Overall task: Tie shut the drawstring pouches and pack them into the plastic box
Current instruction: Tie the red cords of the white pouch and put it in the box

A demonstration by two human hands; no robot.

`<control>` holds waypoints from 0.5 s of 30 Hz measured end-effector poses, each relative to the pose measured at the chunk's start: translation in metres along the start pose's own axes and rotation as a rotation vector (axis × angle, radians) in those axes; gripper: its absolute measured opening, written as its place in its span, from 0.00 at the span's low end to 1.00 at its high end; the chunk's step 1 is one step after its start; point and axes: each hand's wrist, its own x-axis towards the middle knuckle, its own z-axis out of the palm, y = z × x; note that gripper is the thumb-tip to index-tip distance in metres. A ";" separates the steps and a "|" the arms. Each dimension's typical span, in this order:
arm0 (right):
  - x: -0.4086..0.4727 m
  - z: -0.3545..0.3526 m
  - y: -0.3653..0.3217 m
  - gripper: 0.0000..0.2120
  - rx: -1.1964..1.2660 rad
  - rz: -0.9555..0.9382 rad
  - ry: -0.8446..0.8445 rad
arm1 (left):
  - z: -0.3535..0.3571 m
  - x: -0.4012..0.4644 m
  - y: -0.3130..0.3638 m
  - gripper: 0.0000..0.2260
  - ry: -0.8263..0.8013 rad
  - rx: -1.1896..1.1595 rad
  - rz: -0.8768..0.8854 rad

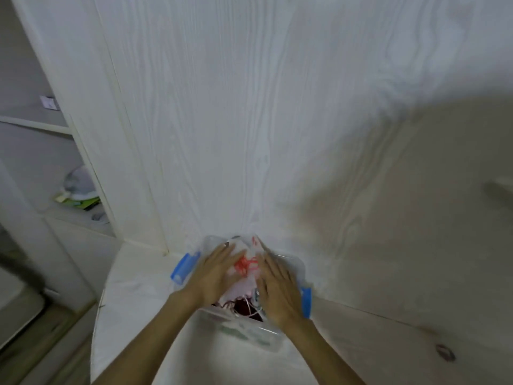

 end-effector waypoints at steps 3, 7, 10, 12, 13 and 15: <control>0.007 0.010 0.003 0.27 -0.270 0.010 -0.118 | 0.000 -0.001 -0.025 0.34 -0.103 0.292 0.029; 0.024 0.015 -0.006 0.22 -0.261 0.113 -0.447 | 0.009 0.009 -0.034 0.32 -0.287 0.444 -0.112; 0.044 0.020 -0.004 0.21 -0.242 0.172 -0.588 | 0.011 0.020 -0.037 0.20 -0.441 0.445 -0.227; 0.055 0.018 0.000 0.21 -0.247 0.184 -0.678 | 0.006 0.026 -0.035 0.20 -0.495 0.428 -0.211; 0.059 0.015 0.003 0.21 -0.228 0.178 -0.693 | 0.003 0.028 -0.037 0.20 -0.517 0.413 -0.218; 0.061 0.008 0.007 0.21 -0.111 0.165 -0.684 | -0.004 0.032 -0.043 0.18 -0.471 0.351 -0.184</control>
